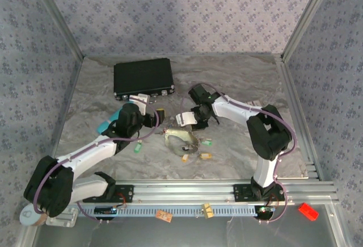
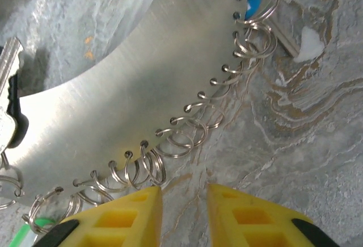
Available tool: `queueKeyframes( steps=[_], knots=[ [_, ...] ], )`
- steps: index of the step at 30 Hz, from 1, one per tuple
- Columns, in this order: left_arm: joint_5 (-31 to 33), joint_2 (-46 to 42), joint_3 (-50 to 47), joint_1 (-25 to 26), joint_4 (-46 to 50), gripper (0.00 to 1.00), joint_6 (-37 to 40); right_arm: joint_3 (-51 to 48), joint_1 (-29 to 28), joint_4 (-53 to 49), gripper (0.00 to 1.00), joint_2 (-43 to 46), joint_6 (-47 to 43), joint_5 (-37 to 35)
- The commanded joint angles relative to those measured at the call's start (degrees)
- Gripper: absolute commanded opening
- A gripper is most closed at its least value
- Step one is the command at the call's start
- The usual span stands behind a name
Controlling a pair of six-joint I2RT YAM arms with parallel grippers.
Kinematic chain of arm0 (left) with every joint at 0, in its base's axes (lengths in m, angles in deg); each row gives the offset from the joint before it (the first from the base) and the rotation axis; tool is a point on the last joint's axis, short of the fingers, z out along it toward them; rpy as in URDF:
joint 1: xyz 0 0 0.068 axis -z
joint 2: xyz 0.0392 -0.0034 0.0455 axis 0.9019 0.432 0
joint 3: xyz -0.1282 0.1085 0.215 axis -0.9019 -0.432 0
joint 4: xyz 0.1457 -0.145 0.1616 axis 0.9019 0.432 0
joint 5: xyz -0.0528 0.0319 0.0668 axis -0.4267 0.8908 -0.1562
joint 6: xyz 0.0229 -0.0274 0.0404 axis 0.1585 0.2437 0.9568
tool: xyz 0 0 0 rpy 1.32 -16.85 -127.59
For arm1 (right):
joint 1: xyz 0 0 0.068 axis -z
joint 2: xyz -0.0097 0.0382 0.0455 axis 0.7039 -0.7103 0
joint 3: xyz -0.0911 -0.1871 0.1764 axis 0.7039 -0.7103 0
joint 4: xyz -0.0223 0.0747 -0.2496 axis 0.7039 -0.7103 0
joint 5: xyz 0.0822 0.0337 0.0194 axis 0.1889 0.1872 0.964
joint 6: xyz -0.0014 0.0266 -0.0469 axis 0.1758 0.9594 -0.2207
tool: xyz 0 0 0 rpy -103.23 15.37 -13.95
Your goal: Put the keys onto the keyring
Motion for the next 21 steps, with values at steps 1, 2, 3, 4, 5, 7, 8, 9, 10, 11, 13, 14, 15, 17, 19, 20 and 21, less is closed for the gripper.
queueKeyframes(
  steps=[1,2,3,4,5,7,8,9,10,11,13,14,15,17,19,20,21],
  knots=[
    [-0.52,-1.25,-0.71,-0.25,-2.35,0.99,1.09,-1.28,0.02,-3.18,0.31,0.67,-3.63,-3.78],
    [-0.35,-1.3,-0.85,-0.25,-2.64,0.99,1.01,-1.33,-0.06,-3.25,0.31,0.73,-3.7,-4.04],
    [-0.34,-1.26,-0.94,-0.29,-2.89,1.0,0.85,-1.33,-0.2,-3.33,0.31,0.67,-3.7,-3.83],
    [-0.29,-1.19,-0.94,-0.32,-3.08,1.0,0.83,-1.28,-0.37,-3.26,0.31,0.5,-3.7,-3.63],
    [-0.31,-1.02,-0.95,-0.35,-3.18,1.0,0.75,-1.17,-0.64,-3.23,0.31,0.15,-3.61,-3.46],
    [-0.3,-0.91,-0.73,-0.34,-2.93,1.0,0.74,-0.81,-1.13,-3.07,0.31,-0.72,-3.61,-3.19],
    [-0.29,-0.96,-0.61,-0.34,-2.65,1.0,0.83,-0.72,-1.34,-2.82,0.31,-1.06,-3.53,-3.01],
    [-0.12,-1.08,-0.6,-0.39,-2.37,0.99,0.83,-0.79,-1.43,-2.17,0.32,-1.27,-3.23,-2.7],
    [-0.03,-1.17,-0.58,-0.38,-2.26,0.99,0.92,-0.82,-1.54,-1.58,0.32,-1.46,-3.12,-2.44],
    [0.02,-1.34,-0.6,-0.43,-2.2,0.99,0.92,-0.87,-1.54,-1.15,0.32,-1.7,-2.87,-2.19],
    [0.11,-1.28,-0.6,-0.47,-2.12,1.0,0.84,-0.56,-1.81,-1.34,0.32,-2.31,-2.82,-1.86],
    [0.19,-1.18,-0.6,-0.45,-2.07,0.99,0.83,-0.46,-1.86,-1.57,0.32,-2.58,-2.84,-1.79],
    [0.23,-1.1,-0.6,-0.42,-2.03,1.0,0.83,-0.54,-1.9,-1.49,0.32,-2.69,-2.71,-1.61],
    [0.19,-0.92,-0.6,-0.46,-2.09,1.0,0.74,-0.54,-2.07,-1.4,0.32,-2.91,-2.43,-1.3],
    [0.28,-0.93,-0.61,-0.42,-2.1,0.99,0.74,-0.47,-2.22,-1.56,0.32,-3.09,-2.16,-1.07],
    [0.29,-0.91,-0.6,-0.46,-2.16,1.0,0.74,-0.52,-2.27,-1.45,0.31,-3.21,-2.06,-1.07],
    [0.32,-0.91,-0.6,-0.45,-2.2,1.0,0.73,-0.54,-2.34,-1.23,0.31,-3.37,-2.01,-1.06]
  ],
)
